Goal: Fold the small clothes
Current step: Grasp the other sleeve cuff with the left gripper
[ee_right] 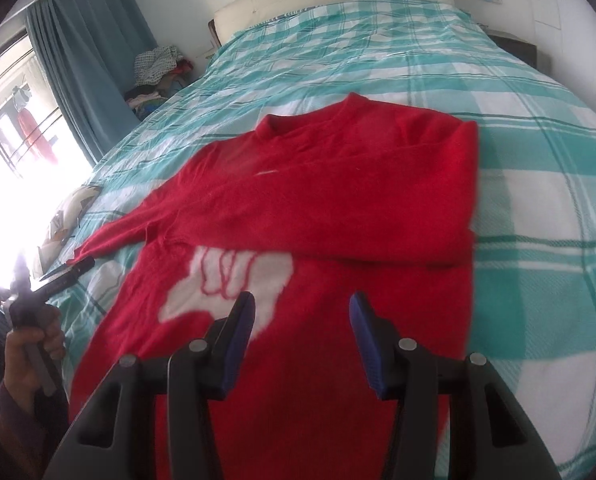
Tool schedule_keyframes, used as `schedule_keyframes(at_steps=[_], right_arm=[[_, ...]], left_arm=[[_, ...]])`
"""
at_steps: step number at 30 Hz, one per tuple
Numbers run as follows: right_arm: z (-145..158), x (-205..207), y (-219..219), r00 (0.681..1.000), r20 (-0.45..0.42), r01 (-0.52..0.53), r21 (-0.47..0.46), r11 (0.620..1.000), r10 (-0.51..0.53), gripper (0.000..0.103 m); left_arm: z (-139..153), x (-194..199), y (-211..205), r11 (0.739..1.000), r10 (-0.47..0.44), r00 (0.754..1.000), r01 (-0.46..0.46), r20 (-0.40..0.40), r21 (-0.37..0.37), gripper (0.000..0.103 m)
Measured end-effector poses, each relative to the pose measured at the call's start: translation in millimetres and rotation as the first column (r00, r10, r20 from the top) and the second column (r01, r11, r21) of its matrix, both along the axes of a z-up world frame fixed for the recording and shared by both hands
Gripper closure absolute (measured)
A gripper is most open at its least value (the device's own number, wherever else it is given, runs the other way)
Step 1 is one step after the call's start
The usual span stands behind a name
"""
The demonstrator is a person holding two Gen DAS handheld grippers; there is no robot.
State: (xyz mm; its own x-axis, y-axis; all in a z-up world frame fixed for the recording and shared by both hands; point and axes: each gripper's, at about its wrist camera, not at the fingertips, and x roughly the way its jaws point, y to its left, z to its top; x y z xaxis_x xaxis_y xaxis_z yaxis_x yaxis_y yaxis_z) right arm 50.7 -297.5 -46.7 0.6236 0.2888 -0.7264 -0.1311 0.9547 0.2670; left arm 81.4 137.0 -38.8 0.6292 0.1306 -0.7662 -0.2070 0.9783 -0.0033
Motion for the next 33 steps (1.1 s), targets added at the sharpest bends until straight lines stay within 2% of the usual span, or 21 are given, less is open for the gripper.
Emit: schedule_keyframes(at_steps=[3, 4, 6, 8, 11, 13, 15, 17, 20, 23, 25, 26, 28, 31, 33], right_arm=[[-1, -39, -28, 0.996, 0.052, 0.069, -0.024, 0.997, -0.068, 0.052], [-2, -51, -37, 0.994, 0.067, 0.092, -0.026, 0.995, -0.09, 0.048], [-5, -71, -52, 0.987, 0.09, 0.133, -0.027, 0.991, -0.13, 0.042], [-10, -86, -62, 0.983, 0.104, 0.156, -0.026, 0.987, -0.152, 0.042], [-19, -100, -70, 0.975, 0.121, 0.19, -0.026, 0.981, -0.186, 0.042], [-23, -100, -72, 0.972, 0.106, 0.208, 0.003, 0.978, -0.207, 0.042], [-23, -97, -74, 0.971, 0.108, 0.21, 0.052, 0.976, -0.215, 0.042], [-22, -93, -70, 0.973, 0.117, 0.196, 0.053, 0.979, -0.201, 0.042], [-24, -91, -63, 0.977, 0.119, 0.178, 0.014, 0.984, -0.179, 0.042], [-28, -94, -64, 0.978, 0.107, 0.178, 0.015, 0.984, -0.179, 0.042], [-29, -95, -66, 0.977, 0.107, 0.185, 0.023, 0.982, -0.186, 0.042], [-29, -95, -67, 0.976, 0.107, 0.189, 0.027, 0.982, -0.191, 0.042], [-29, -95, -69, 0.975, 0.106, 0.195, 0.035, 0.98, -0.198, 0.042], [-28, -96, -71, 0.974, 0.105, 0.198, 0.046, 0.979, -0.202, 0.042], [-28, -97, -71, 0.974, 0.106, 0.195, 0.053, 0.979, -0.2, 0.042]], left_arm=[[4, -1, 25, 0.992, 0.0, 1.0, -0.003, -0.025, -0.128, 0.0], [8, 0, 39, 0.984, 0.012, 1.0, -0.016, -0.024, -0.178, 0.0], [19, 4, 76, 0.963, 0.059, 0.998, -0.06, -0.011, -0.262, 0.0], [26, 10, 121, 0.941, 0.126, 0.992, -0.121, -0.004, -0.316, 0.0], [23, 22, 185, 0.915, 0.235, 0.97, -0.241, -0.058, -0.322, 0.0], [11, 32, 212, 0.904, 0.259, 0.958, -0.284, -0.121, -0.319, 0.001], [-7, 41, 225, 0.899, 0.235, 0.955, -0.285, -0.182, -0.334, 0.001], [-21, 46, 229, 0.893, 0.221, 0.949, -0.289, -0.223, -0.346, 0.003], [-26, 49, 227, 0.902, 0.211, 0.956, -0.27, -0.202, -0.337, 0.004], [-26, 51, 224, 0.907, 0.193, 0.964, -0.247, -0.184, -0.342, 0.026], [-26, 53, 223, 0.908, 0.176, 0.966, -0.233, -0.189, -0.347, 0.053], [-26, 54, 222, 0.91, 0.166, 0.966, -0.227, -0.197, -0.346, 0.061], [-25, 55, 219, 0.918, 0.169, 0.962, -0.232, -0.213, -0.32, 0.093], [-14, 52, 217, 0.917, 0.186, 0.962, -0.243, -0.202, -0.315, 0.097], [9, 50, 207, 0.925, 0.177, 0.972, -0.218, -0.154, -0.311, 0.098]])
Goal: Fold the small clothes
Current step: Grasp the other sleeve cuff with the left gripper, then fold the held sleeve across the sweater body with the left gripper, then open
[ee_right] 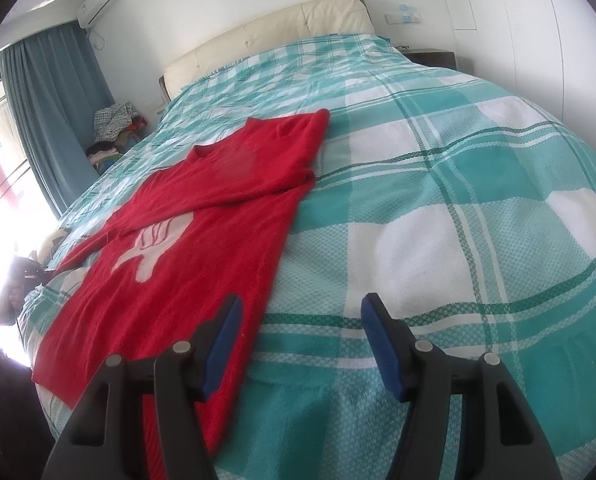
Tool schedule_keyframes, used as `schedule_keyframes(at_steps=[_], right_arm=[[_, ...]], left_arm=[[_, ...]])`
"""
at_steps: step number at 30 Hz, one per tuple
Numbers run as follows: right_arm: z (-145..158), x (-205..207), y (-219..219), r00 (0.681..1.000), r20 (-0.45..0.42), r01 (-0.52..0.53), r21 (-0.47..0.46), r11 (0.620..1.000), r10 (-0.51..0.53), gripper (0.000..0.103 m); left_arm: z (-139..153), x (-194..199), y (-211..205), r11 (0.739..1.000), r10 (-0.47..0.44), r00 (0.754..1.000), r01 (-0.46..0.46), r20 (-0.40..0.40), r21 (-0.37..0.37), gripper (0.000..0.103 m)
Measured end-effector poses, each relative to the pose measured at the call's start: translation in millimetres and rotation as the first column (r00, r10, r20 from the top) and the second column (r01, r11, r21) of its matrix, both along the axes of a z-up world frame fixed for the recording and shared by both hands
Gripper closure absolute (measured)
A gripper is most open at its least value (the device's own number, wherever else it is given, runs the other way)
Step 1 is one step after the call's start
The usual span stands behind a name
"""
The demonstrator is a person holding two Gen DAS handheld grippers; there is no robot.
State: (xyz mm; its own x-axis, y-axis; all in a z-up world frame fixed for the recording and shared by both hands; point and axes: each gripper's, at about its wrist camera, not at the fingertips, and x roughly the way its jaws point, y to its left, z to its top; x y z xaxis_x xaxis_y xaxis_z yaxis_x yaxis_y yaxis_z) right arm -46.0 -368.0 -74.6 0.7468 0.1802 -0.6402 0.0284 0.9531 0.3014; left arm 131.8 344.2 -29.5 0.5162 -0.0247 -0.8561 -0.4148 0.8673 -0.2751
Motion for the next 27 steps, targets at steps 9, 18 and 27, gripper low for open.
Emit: schedule_keyframes(at_steps=[9, 18, 27], right_arm=[[1, -3, -4, 1.0, 0.002, 0.003, 0.066, 0.998, -0.003, 0.042], [11, -13, -19, 0.999, 0.035, 0.027, 0.137, 0.99, -0.032, 0.041], [14, -16, -26, 0.998, 0.046, 0.035, 0.153, 0.988, -0.043, 0.041]], left_arm=[[154, 22, -155, 0.935, -0.354, 0.907, 0.333, 0.23, 0.123, 0.098], [178, 42, -365, 0.765, -0.642, 0.727, 0.63, 0.244, 0.136, 0.098], [118, 46, -470, 0.686, -0.726, 0.669, 0.721, 0.161, 0.096, 0.098]])
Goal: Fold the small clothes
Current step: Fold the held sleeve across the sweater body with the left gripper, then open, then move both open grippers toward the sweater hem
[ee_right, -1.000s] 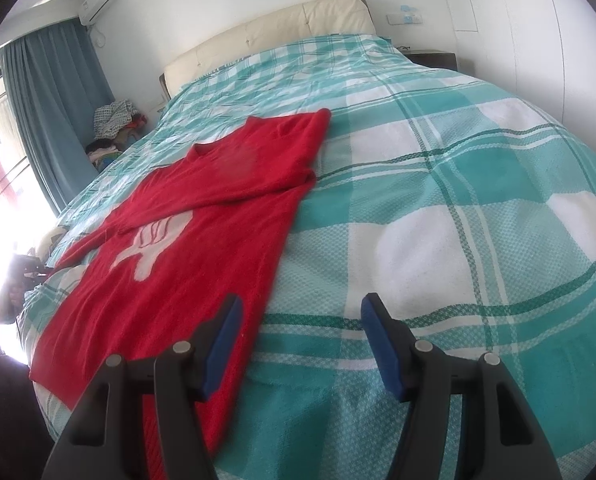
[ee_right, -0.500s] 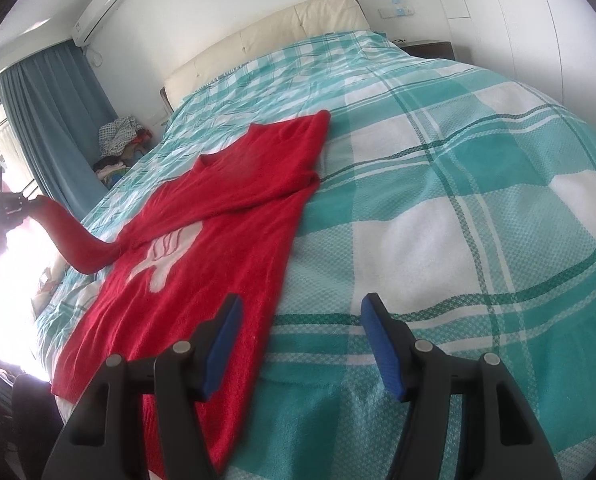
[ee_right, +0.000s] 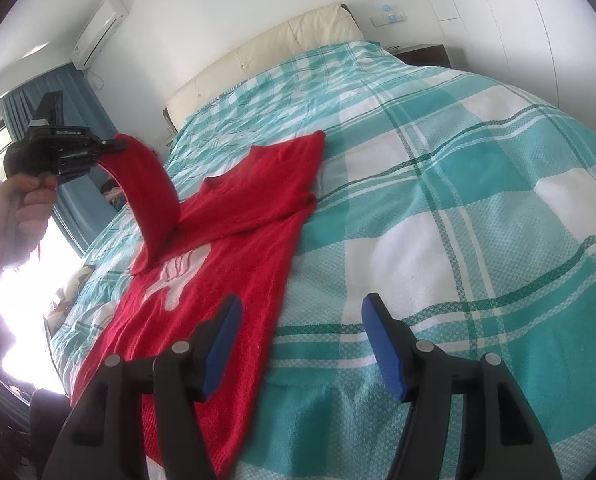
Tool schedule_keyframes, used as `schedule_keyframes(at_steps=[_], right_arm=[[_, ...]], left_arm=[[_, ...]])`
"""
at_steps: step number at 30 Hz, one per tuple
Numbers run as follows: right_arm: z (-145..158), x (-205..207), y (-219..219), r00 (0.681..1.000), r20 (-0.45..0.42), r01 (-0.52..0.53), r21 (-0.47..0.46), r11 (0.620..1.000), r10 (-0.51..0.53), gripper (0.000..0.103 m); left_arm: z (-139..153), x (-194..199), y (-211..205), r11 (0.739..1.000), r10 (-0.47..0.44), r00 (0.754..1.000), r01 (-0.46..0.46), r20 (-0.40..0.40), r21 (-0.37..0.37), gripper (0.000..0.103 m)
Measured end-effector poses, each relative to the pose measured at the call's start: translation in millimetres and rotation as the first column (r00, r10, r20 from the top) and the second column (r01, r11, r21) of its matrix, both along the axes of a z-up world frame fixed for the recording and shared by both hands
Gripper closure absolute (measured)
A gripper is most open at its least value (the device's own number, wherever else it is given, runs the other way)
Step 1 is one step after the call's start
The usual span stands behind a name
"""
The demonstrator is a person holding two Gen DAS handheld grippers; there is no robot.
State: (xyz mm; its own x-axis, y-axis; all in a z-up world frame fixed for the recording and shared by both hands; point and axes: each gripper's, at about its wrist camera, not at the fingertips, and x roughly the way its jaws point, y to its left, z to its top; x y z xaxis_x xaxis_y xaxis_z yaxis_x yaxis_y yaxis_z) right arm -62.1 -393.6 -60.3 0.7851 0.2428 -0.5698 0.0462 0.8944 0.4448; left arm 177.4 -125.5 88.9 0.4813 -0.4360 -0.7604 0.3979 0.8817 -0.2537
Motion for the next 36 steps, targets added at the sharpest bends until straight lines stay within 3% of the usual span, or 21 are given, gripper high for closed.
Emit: schedule_keyframes(at_steps=[2, 3, 4, 5, 6, 7, 11, 12, 15, 18, 20, 23, 26, 29, 32, 36], right_arm=[[0, 0, -2, 1.0, 0.002, 0.006, 0.003, 1.0, -0.006, 0.041], [0, 0, -2, 1.0, 0.002, 0.008, 0.001, 1.0, -0.008, 0.041], [1, 0, -2, 1.0, 0.003, 0.011, -0.001, 1.0, -0.011, 0.041], [1, 0, -3, 1.0, 0.002, 0.012, -0.002, 1.0, -0.012, 0.041], [1, 0, -3, 1.0, 0.001, 0.014, -0.004, 1.0, -0.014, 0.041], [1, -1, -3, 1.0, 0.0, 0.017, -0.009, 1.0, -0.017, 0.041], [1, -2, -5, 1.0, 0.0, 0.027, -0.016, 1.0, -0.027, 0.041], [1, -1, -6, 1.0, -0.002, 0.028, -0.014, 1.0, -0.028, 0.041], [0, 1, -5, 1.0, -0.008, 0.022, -0.011, 1.0, -0.023, 0.041], [-1, 3, -1, 1.0, -0.015, 0.014, -0.03, 0.999, -0.015, 0.041], [-2, 4, 2, 1.0, -0.019, 0.009, -0.045, 0.999, -0.01, 0.041], [-3, 6, 6, 1.0, -0.025, 0.007, -0.062, 0.998, -0.008, 0.041], [-1, 5, 9, 1.0, -0.013, 0.015, -0.095, 0.995, -0.017, 0.041], [1, 3, 11, 0.999, 0.001, 0.049, -0.162, 0.986, -0.05, 0.041], [0, 3, 7, 0.997, 0.0, 0.08, -0.174, 0.981, -0.081, 0.041], [4, 0, 5, 0.992, 0.018, 0.123, -0.218, 0.968, -0.122, 0.041]], left_arm=[[-14, 0, -11, 1.0, -0.017, 1.0, 0.018, -0.014, 0.012, 0.096], [-21, -1, -17, 0.999, -0.022, 1.0, 0.022, -0.017, 0.023, 0.09], [-27, -1, -22, 0.999, -0.029, 0.999, 0.029, -0.024, 0.034, 0.066], [-34, -1, -24, 0.999, -0.035, 0.998, 0.036, -0.044, 0.039, 0.056], [-38, -1, -25, 0.999, -0.035, 0.998, 0.037, -0.058, 0.038, 0.035], [-40, -3, -22, 0.999, -0.037, 0.998, 0.039, -0.054, 0.03, 0.031], [-38, -12, 9, 0.999, -0.027, 0.999, 0.027, -0.017, 0.039, 0.028], [-38, -15, 22, 0.999, -0.009, 1.0, 0.009, -0.001, 0.053, 0.023], [-43, -27, 67, 0.988, 0.063, 0.996, -0.072, 0.065, 0.136, 0.013], [-62, -41, 116, 0.959, 0.16, 0.984, -0.175, 0.083, 0.221, 0.013], [-79, -54, 148, 0.948, 0.232, 0.971, -0.239, 0.056, 0.211, 0.013], [-94, -86, 179, 0.948, 0.305, 0.952, -0.305, 0.006, 0.096, 0.013], [-96, -124, 186, 0.935, 0.354, 0.935, -0.355, 0.016, 0.004, 0.013], [-93, -156, 174, 0.925, 0.38, 0.923, -0.379, 0.061, -0.031, 0.01], [-87, -173, 151, 0.94, 0.339, 0.934, -0.34, 0.114, -0.017, 0.009], [-80, -171, 136, 0.952, 0.288, 0.942, -0.302, 0.174, 0.057, 0.006]])
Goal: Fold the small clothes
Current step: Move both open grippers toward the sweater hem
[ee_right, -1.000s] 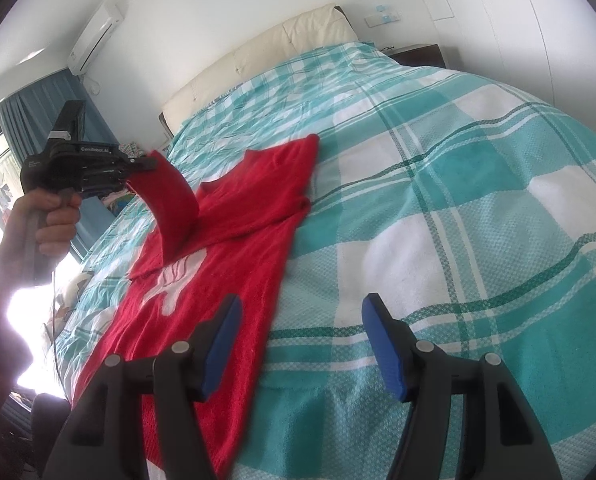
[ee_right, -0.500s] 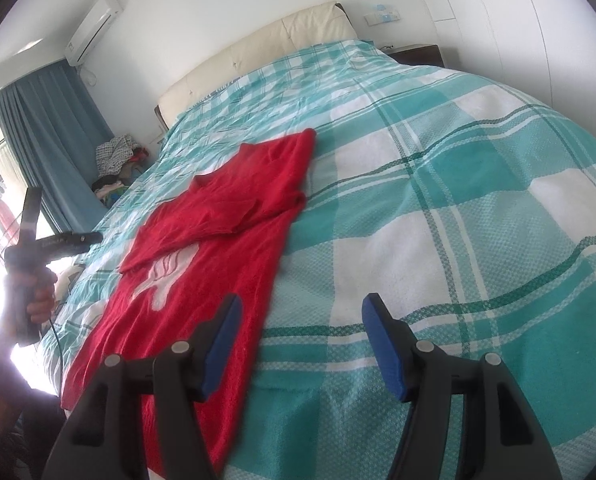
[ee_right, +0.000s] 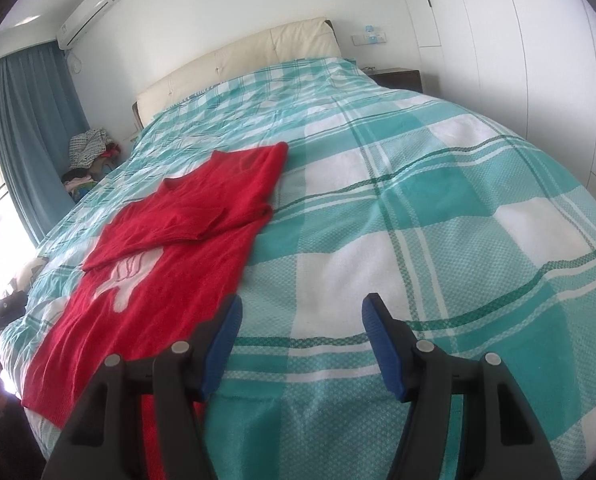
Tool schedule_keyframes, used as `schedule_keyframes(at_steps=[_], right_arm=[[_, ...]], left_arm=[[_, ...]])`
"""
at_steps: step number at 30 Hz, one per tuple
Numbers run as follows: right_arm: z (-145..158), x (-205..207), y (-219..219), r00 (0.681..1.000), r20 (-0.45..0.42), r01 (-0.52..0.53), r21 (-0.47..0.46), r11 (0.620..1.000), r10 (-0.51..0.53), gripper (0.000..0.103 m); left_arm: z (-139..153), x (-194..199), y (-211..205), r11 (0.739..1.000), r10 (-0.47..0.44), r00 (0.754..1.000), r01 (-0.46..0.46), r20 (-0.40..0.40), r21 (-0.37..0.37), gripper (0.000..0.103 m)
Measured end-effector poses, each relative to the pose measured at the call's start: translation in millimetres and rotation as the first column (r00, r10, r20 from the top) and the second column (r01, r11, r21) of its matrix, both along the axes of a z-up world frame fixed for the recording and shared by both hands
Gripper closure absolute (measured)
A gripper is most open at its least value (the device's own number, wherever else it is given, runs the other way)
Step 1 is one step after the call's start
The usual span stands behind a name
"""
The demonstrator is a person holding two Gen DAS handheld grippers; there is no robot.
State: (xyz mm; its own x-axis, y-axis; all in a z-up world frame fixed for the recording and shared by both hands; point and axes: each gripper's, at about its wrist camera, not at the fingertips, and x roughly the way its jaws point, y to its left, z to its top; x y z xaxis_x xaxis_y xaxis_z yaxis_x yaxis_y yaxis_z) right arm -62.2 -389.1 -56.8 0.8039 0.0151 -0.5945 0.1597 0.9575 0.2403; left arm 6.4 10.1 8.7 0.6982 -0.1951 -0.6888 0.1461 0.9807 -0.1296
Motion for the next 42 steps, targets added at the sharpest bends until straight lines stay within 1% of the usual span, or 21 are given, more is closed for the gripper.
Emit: schedule_keyframes(at_steps=[1, 3, 4, 5, 6, 8, 9, 10, 11, 14, 15, 18, 20, 22, 23, 28, 31, 37, 42], right_arm=[[2, -1, -1, 1.0, 0.005, 0.012, -0.018, 1.0, -0.012, 0.041], [8, -2, -3, 0.999, 0.013, 0.036, -0.052, 0.998, -0.036, 0.034], [10, -2, -5, 0.999, 0.012, 0.049, -0.075, 0.996, -0.048, 0.028], [12, -1, -6, 0.998, 0.011, 0.061, -0.1, 0.993, -0.06, 0.026], [14, 1, -8, 0.997, 0.009, 0.071, -0.119, 0.99, -0.071, 0.026], [17, 5, -14, 0.996, 0.009, 0.094, -0.138, 0.986, -0.093, 0.026], [18, 7, -17, 0.994, 0.007, 0.108, -0.142, 0.984, -0.108, 0.025], [18, 10, -19, 0.993, 0.002, 0.12, -0.148, 0.982, -0.121, 0.024], [17, 15, -22, 0.991, -0.008, 0.132, -0.154, 0.979, -0.134, 0.022], [5, 28, -30, 0.985, -0.049, 0.158, -0.156, 0.975, -0.168, 0.022], [0, 31, -33, 0.982, -0.063, 0.169, -0.152, 0.974, -0.18, 0.022], [-17, 34, -40, 0.972, -0.116, 0.19, -0.124, 0.974, -0.205, 0.022], [-29, 36, -44, 0.964, -0.166, 0.192, -0.096, 0.977, -0.205, 0.021], [-31, 35, -47, 0.966, -0.162, 0.19, -0.082, 0.978, -0.201, 0.019], [-32, 35, -48, 0.967, -0.162, 0.186, -0.077, 0.98, -0.196, 0.017], [-39, 39, -44, 0.969, -0.172, 0.164, -0.08, 0.983, -0.176, 0.008], [-40, 40, -41, 0.97, -0.174, 0.156, -0.094, 0.983, -0.171, 0.005], [-41, 40, -39, 0.97, -0.175, 0.152, -0.103, 0.983, -0.168, 0.003], [-40, 41, -38, 0.97, -0.179, 0.148, -0.109, 0.983, -0.166, 0.001]], left_arm=[[1, 3, 3, 1.0, 0.018, 1.0, -0.018, 0.006, 0.02, 0.006], [0, 15, 16, 0.997, 0.068, 0.998, -0.068, 0.009, 0.045, 0.005], [-2, 20, 24, 0.993, 0.097, 0.995, -0.098, 0.012, 0.061, 0.003], [-5, 26, 32, 0.988, 0.128, 0.992, -0.129, 0.02, 0.09, 0.003], [-9, 31, 41, 0.977, 0.163, 0.986, -0.166, 0.029, 0.132, 0.003], [-23, 41, 57, 0.947, 0.235, 0.972, -0.236, 0.03, 0.218, 0.003], [-31, 46, 67, 0.935, 0.266, 0.964, -0.262, 0.016, 0.239, 0.003], [-38, 50, 77, 0.93, 0.291, 0.957, -0.281, -0.005, 0.238, 0.003], [-44, 53, 86, 0.929, 0.311, 0.95, -0.296, -0.032, 0.222, 0.003], [-59, 62, 107, 0.924, 0.363, 0.925, -0.341, -0.11, 0.173, 0.003], [-64, 64, 110, 0.92, 0.376, 0.918, -0.352, -0.128, 0.174, 0.003], [-83, 68, 112, 0.908, 0.403, 0.891, -0.361, -0.209, 0.214, 0.002], [-85, 68, 107, 0.903, 0.407, 0.889, -0.356, -0.21, 0.242, 0.002], [-86, 67, 104, 0.899, 0.408, 0.888, -0.352, -0.21, 0.26, 0.001], [-86, 66, 104, 0.899, 0.408, 0.887, -0.35, -0.217, 0.263, 0.001], [-90, 66, 109, 0.904, 0.411, 0.877, -0.359, -0.248, 0.231, 0.0], [-93, 68, 111, 0.907, 0.41, 0.874, -0.361, -0.262, 0.215, 0.0], [-93, 68, 113, 0.916, 0.394, 0.873, -0.347, -0.285, 0.203, 0.0], [-93, 64, 112, 0.917, 0.39, 0.878, -0.344, -0.277, 0.201, 0.0]])
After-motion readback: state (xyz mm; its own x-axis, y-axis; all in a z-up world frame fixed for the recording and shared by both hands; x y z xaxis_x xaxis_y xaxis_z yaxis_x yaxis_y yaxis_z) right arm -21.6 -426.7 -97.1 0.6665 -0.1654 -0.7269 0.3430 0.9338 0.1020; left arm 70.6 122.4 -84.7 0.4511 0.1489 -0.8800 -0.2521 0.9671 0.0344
